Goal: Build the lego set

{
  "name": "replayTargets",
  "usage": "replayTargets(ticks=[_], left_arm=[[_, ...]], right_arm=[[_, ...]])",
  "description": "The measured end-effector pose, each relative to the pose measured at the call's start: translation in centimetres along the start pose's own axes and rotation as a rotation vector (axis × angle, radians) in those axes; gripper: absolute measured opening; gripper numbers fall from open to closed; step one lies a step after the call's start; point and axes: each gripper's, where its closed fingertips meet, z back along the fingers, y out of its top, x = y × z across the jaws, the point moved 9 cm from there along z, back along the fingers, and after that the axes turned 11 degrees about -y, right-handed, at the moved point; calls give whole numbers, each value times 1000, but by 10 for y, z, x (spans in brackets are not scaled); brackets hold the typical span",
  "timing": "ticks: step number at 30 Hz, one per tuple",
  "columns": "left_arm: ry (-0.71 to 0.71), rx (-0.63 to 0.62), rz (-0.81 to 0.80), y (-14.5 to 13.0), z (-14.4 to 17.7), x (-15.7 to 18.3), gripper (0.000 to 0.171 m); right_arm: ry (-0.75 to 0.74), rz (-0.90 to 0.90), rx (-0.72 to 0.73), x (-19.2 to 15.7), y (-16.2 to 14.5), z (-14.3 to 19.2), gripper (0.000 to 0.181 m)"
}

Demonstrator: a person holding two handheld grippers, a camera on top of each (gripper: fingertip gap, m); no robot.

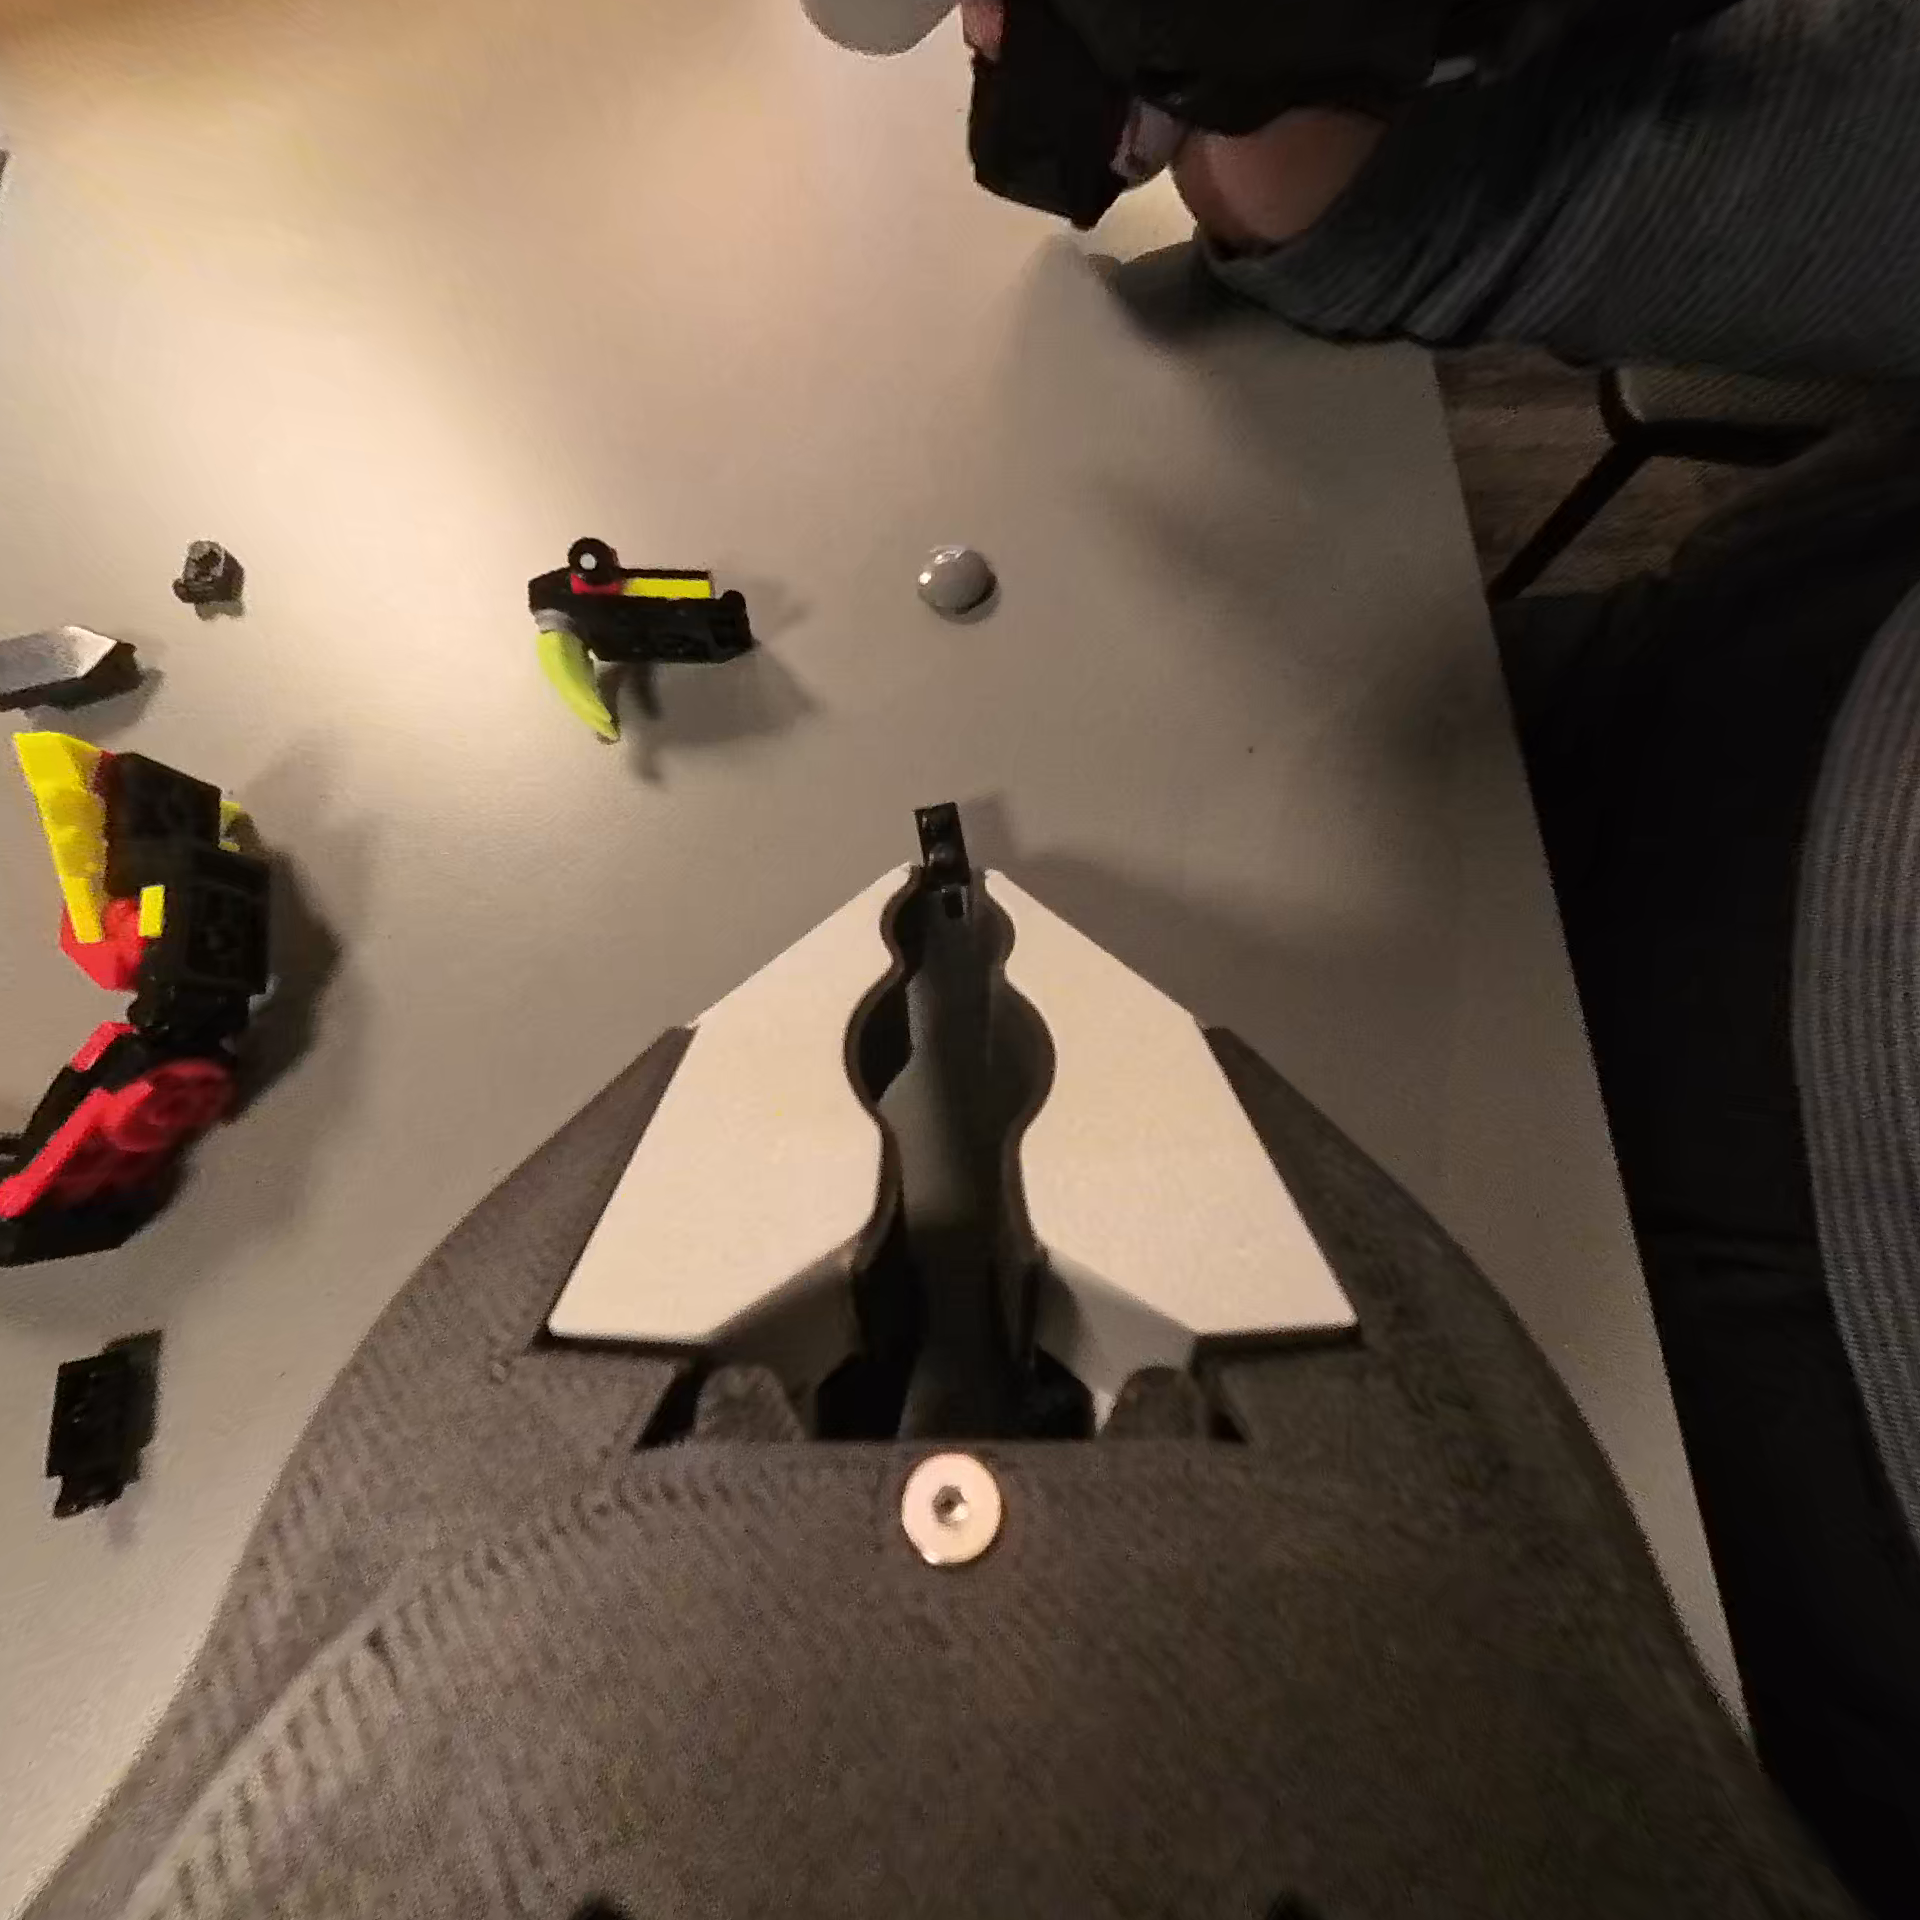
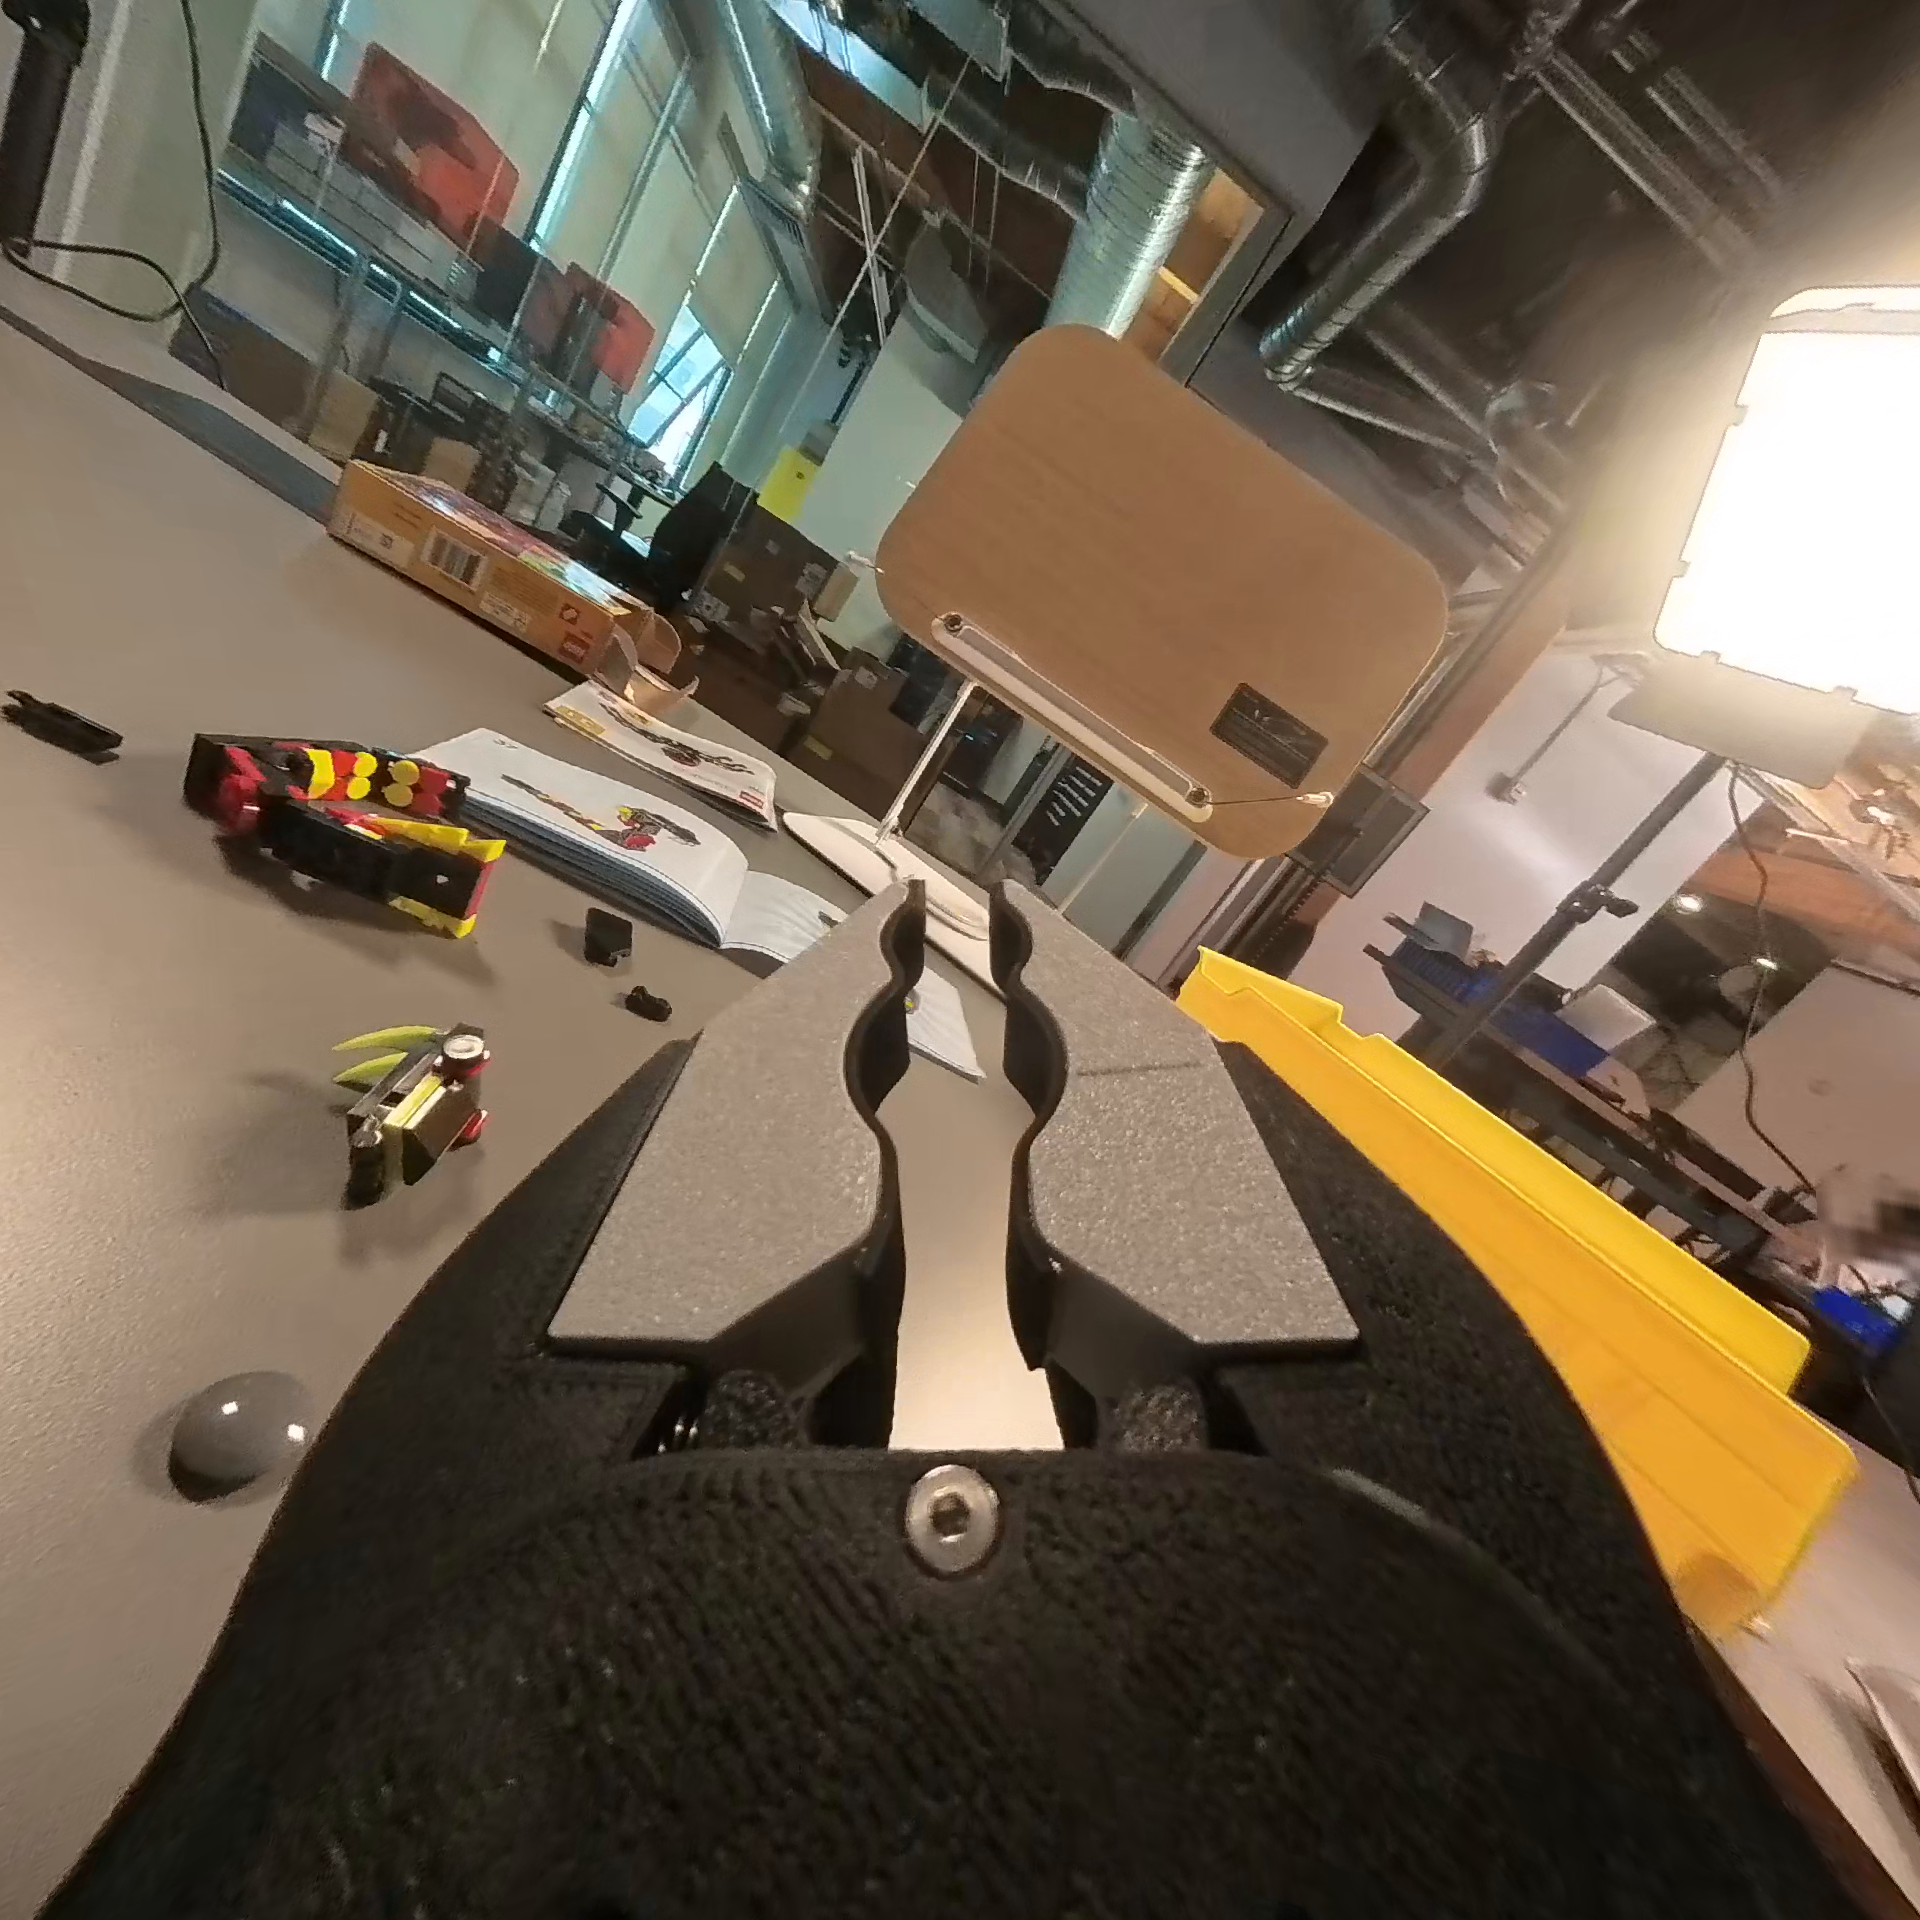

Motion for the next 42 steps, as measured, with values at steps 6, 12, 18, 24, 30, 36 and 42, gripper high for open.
replayTargets(ticks=[6, 12, 18, 24, 30, 36, 42], left_arm=[[-5, -1, -16, 0, 0, 1, 6], [-56, 72, -118, 5, 4, 9, 6], [-129, 91, -144, 6, 5, 12, 6], [-143, 81, -171, 5, 4, 15, 6], [-138, 95, -187, 5, 5, 17, 6], [-145, 155, -142, 7, 11, 14, 6], [-179, 202, -97, 8, 15, 10, 4]], right_arm=[[72, -34, 17, -2, 1, 1, 10], [908, -363, -56, -26, 20, 20, 18], [1276, -304, -237, -44, 17, 29, 22], [1308, -214, -274, -53, 15, 32, 7], [1324, -220, -272, -53, 15, 32, 6], [1294, -269, -256, -48, 15, 29, 6], [1269, -263, -248, -47, 15, 29, 6]])
